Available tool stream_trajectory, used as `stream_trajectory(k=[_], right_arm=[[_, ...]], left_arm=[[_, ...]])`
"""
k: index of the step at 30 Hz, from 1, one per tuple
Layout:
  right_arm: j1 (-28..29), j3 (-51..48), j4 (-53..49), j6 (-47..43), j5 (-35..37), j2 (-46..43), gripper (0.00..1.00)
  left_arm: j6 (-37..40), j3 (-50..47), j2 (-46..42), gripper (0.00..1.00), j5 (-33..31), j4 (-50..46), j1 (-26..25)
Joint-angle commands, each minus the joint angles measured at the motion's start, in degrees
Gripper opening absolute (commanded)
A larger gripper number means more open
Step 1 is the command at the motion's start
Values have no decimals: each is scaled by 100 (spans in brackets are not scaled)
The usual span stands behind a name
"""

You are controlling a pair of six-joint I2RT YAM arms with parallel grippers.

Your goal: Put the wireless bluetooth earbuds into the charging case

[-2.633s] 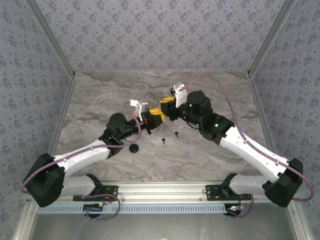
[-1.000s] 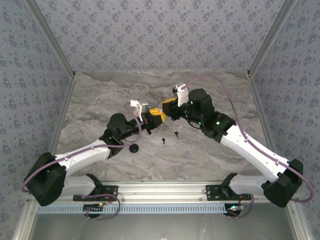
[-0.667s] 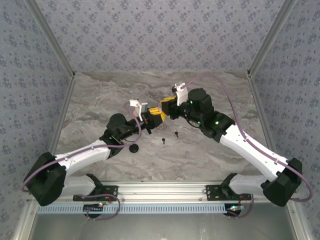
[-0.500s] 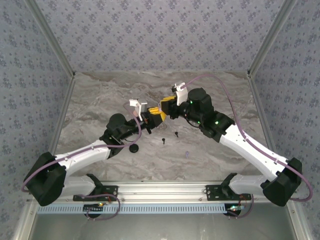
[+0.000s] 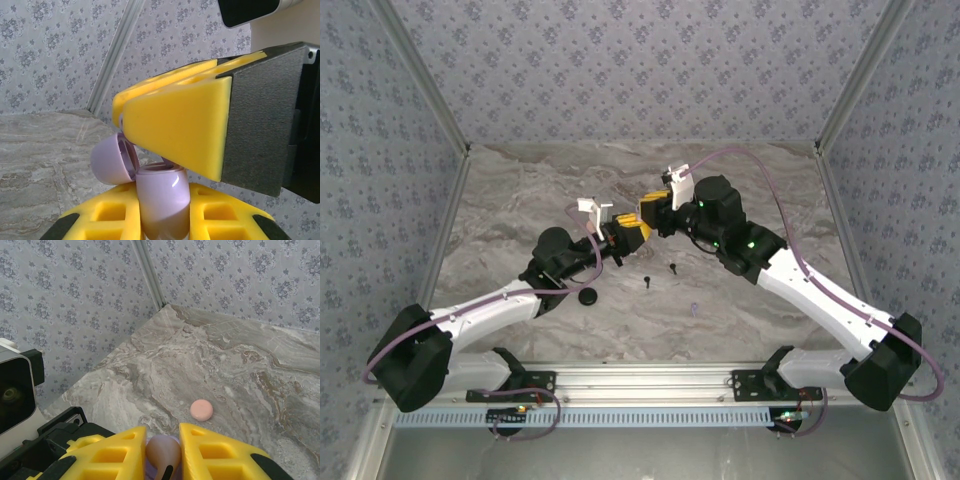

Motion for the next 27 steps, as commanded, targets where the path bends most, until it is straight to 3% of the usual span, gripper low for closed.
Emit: stream_trajectory(k=[1, 27], right_arm=[[57, -44, -148, -74, 15, 94, 24], [39, 129, -891, 167, -218, -70, 25]], left_arm=[[-20, 145, -65, 0, 108, 655, -81], [281, 73, -52, 0, 31, 577, -79]])
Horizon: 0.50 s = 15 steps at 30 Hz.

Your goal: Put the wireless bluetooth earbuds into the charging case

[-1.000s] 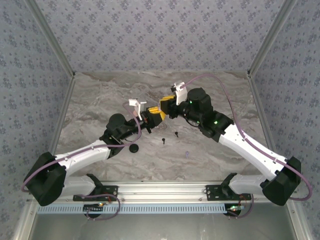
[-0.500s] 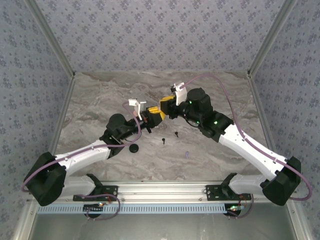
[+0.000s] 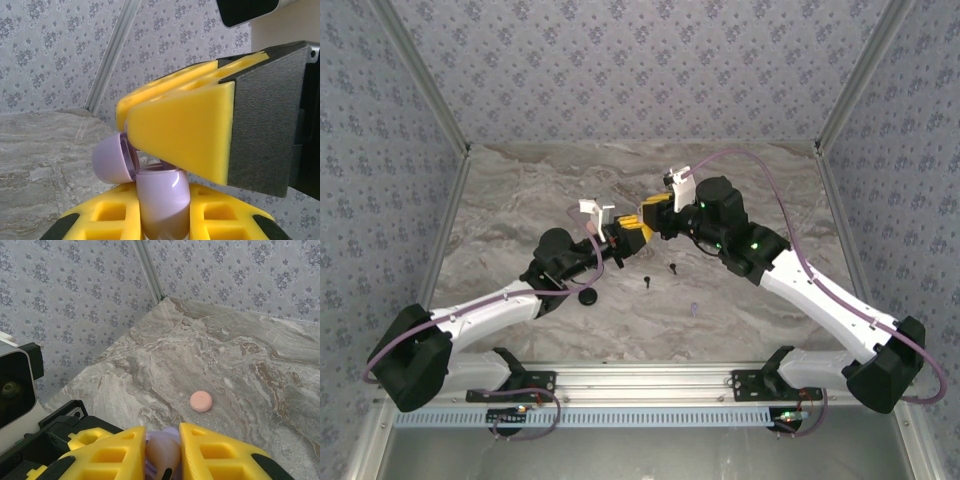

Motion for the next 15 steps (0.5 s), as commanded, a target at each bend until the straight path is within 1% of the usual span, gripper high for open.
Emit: stream_trajectory(k=[1, 15], right_arm=[[18, 86, -569, 128, -222, 40, 25], [-17, 177, -568, 128, -252, 103, 30]], left_arm=[[192, 77, -47, 0, 74, 603, -31], [195, 74, 84, 0, 162, 748, -33]])
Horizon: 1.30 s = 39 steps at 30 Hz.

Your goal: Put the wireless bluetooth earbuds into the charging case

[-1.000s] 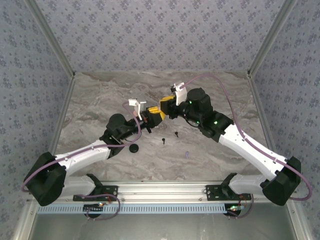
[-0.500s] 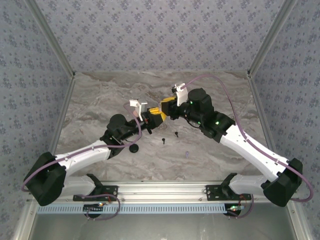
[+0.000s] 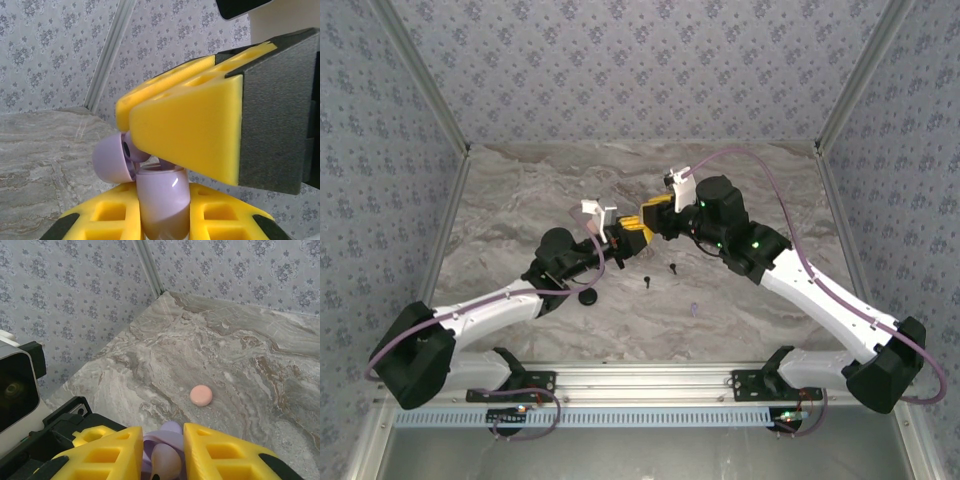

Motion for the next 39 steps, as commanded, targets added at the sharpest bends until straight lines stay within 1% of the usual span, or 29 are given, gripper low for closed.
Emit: stream_trajectory(k=[1, 7, 10, 28, 31, 35, 39], right_arm=[[12, 145, -376, 85, -191, 103, 30], [1, 139, -391, 62, -175, 127, 31], [-24, 355, -415, 49, -172, 121, 32], [-86, 768, -511, -59, -265, 128, 40], [-102, 963, -621, -165, -234, 96, 46], [-196, 1200, -768, -245, -283, -60, 55], [-426, 1460, -1303, -244, -533, -211, 65]], left_arm=[[89, 78, -14, 0, 48, 704, -32], [115, 37, 2, 0, 58, 786, -41], [149, -4, 3, 0, 67, 839, -37], [429, -148, 38, 0, 163, 1095, -108], [555, -182, 30, 0, 146, 1125, -128], [912, -237, 10, 0, 77, 1101, -145], [1362, -190, -85, 0, 75, 874, -147]])
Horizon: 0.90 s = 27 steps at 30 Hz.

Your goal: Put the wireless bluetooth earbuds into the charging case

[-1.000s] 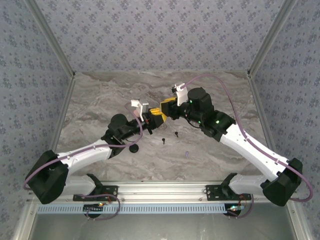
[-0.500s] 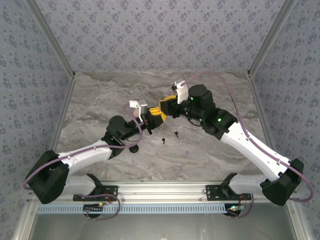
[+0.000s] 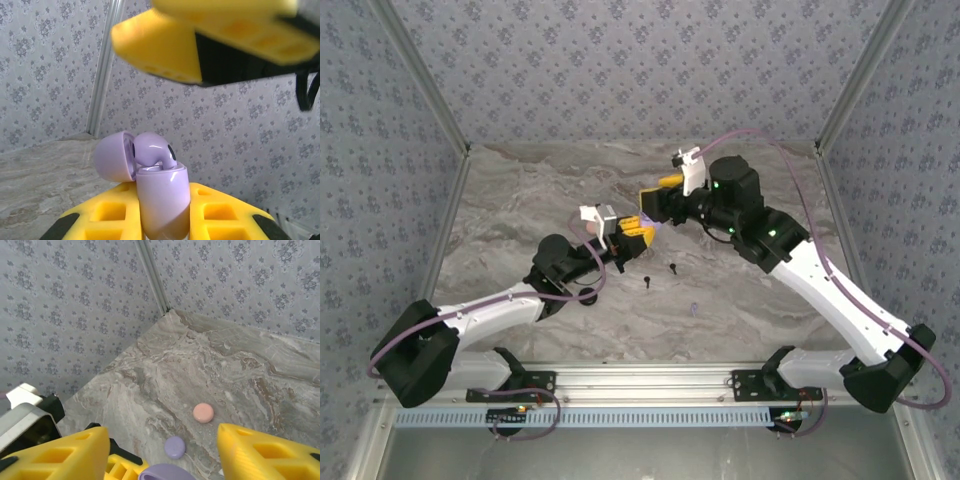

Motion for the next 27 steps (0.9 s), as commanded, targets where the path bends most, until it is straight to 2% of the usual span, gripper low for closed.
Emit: stream_trajectory(k=[1, 6, 9, 18, 27], right_arm=[[-200, 397, -684, -91, -363, -236, 67], [-418, 758, -2039, -276, -909, -266, 69], [-461, 890, -2515, -190, -1106, -289, 68], [-239, 964, -2502, -4, -1408, -55, 65], [-157, 1049, -2505, -13, -1277, 64, 64]], left_arm=[[584, 66, -170, 0, 75, 67, -58], [1223, 190, -465, 0, 157, -324, -60], [1486, 261, -612, 0, 157, -555, -55], [1589, 349, -706, 0, 223, -698, -57], [1528, 341, -679, 0, 205, -694, -64]])
